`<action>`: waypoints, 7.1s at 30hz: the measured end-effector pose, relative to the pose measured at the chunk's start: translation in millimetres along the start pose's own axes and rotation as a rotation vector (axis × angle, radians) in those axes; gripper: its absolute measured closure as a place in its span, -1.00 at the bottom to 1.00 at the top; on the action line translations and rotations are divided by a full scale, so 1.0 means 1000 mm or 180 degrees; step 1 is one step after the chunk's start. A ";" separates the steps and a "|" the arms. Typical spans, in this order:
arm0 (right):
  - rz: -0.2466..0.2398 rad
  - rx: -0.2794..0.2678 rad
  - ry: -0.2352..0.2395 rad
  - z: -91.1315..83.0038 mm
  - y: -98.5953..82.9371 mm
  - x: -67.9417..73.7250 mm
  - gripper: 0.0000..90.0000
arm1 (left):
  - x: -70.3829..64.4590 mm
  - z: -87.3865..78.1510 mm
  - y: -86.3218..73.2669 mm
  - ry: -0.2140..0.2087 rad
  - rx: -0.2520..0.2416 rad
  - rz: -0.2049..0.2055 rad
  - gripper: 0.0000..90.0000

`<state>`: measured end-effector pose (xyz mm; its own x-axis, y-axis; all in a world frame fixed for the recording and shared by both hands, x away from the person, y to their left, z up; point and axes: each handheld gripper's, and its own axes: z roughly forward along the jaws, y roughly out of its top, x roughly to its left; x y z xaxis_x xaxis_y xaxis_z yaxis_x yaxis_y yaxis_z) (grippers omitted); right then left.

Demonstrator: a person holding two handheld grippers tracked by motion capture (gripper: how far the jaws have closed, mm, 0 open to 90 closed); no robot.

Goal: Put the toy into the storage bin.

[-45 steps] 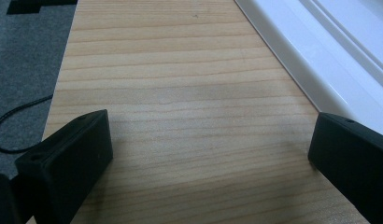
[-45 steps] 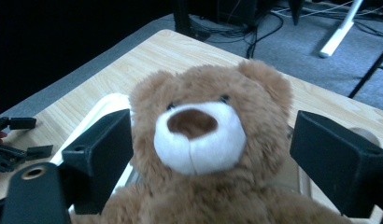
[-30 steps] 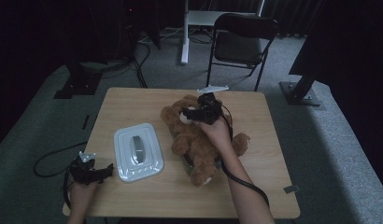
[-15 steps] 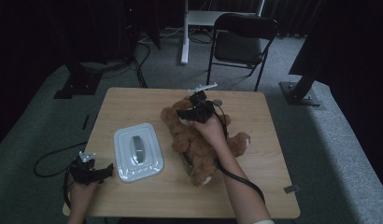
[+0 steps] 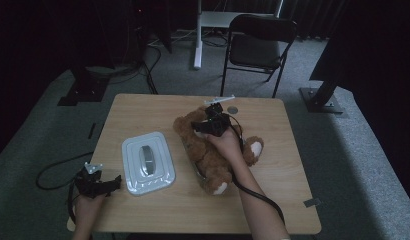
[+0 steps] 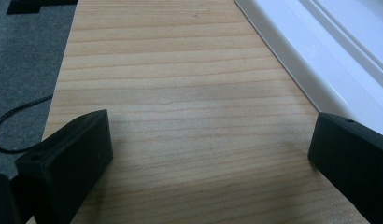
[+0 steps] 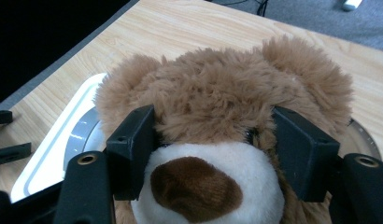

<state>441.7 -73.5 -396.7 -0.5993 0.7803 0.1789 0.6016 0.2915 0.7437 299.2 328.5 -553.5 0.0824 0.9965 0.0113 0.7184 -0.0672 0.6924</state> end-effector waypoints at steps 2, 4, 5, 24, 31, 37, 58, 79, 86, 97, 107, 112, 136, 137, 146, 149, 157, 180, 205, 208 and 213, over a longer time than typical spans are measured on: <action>0.0051 0.0013 0.0032 0.001 -0.002 -0.002 -0.26 | 0.000 0.000 0.000 0.0000 -0.0001 -0.0001 -0.99; 0.0091 0.0057 0.0033 0.004 -0.003 -0.004 -0.26 | 0.000 0.000 0.000 -0.0001 -0.0001 -0.0001 -0.99; 0.0116 0.0075 0.0044 0.005 -0.004 -0.005 -0.26 | 0.000 0.000 0.000 0.0000 0.0000 0.0000 -0.99; 0.0042 0.0509 -0.0154 0.037 -0.014 0.004 -0.29 | 0.000 0.000 0.000 -0.0001 0.0000 -0.0001 -0.99; 0.0049 0.0411 -0.0203 0.028 -0.012 0.008 -0.29 | 0.000 0.000 0.000 -0.0001 0.0002 0.0000 -0.99; -0.0048 0.0305 -0.0118 0.004 -0.003 0.017 -0.30 | 0.000 0.000 0.000 -0.0001 0.0000 -0.0002 -0.99; -0.0032 -0.0312 0.0154 -0.102 -0.012 -0.007 -0.32 | 0.000 0.000 0.000 -0.0001 -0.0002 -0.0002 -0.99; -0.0034 -0.0495 0.0104 -0.154 -0.081 -0.028 -0.09 | 0.000 0.000 0.000 -0.0002 0.0003 -0.0002 -0.99; -0.0062 -0.0409 0.0064 -0.151 -0.099 -0.035 0.12 | 0.000 0.000 0.000 -0.0001 0.0003 0.0001 -0.99; -0.0111 -0.0133 0.0107 -0.106 -0.098 -0.043 0.54 | 0.000 0.000 0.000 0.0000 0.0002 0.0003 -0.99; -0.0167 0.0189 0.0239 -0.070 -0.098 -0.045 0.72 | 0.000 0.000 0.000 -0.0001 0.0000 -0.0002 -0.99; -0.0392 0.0520 0.0131 -0.057 -0.093 -0.046 0.83 | 0.000 0.000 0.000 0.0000 -0.0001 -0.0002 -0.99; -0.0501 0.0109 0.0522 -0.112 -0.067 -0.014 -0.17 | 0.000 0.000 0.000 0.0000 0.0002 0.0000 -0.99; -0.0562 0.0107 0.0505 -0.113 -0.067 -0.009 -0.18 | 0.000 0.000 0.000 -0.0002 0.0003 0.0000 -0.99; -0.1100 0.0340 0.0669 -0.086 -0.078 0.031 0.69 | 0.000 0.000 0.000 -0.0003 0.0003 -0.0002 -0.99; -0.1172 0.0401 0.0673 -0.074 -0.080 0.033 0.75 | 0.000 0.000 0.000 -0.0002 0.0003 -0.0003 -0.99; -0.1160 0.0644 0.0644 -0.047 -0.076 0.032 0.89 | 0.000 0.000 0.000 0.0000 -0.0003 -0.0002 -0.99; -0.1326 0.1365 0.0406 -0.002 -0.060 0.043 0.94 | 0.000 0.000 0.000 -0.0005 -0.0001 0.0001 -0.99; -0.0372 0.0285 -0.0082 -0.085 -0.020 -0.041 -0.14 | 0.000 0.000 0.000 -0.0004 -0.0001 0.0002 -0.99; -0.0429 0.0331 -0.0092 -0.080 -0.026 -0.042 0.08 | 0.000 0.000 0.000 -0.0004 0.0004 0.0008 -0.99; -0.0418 0.0449 -0.0074 -0.067 -0.033 -0.044 0.41 | 0.000 0.000 0.000 -0.0005 0.0001 0.0002 -0.99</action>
<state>412.5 -155.1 -386.1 -0.6661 0.7426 0.0703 0.5882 0.4649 0.6617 299.3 328.6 -553.4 0.0839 0.9964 0.0106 0.7186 -0.0679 0.6921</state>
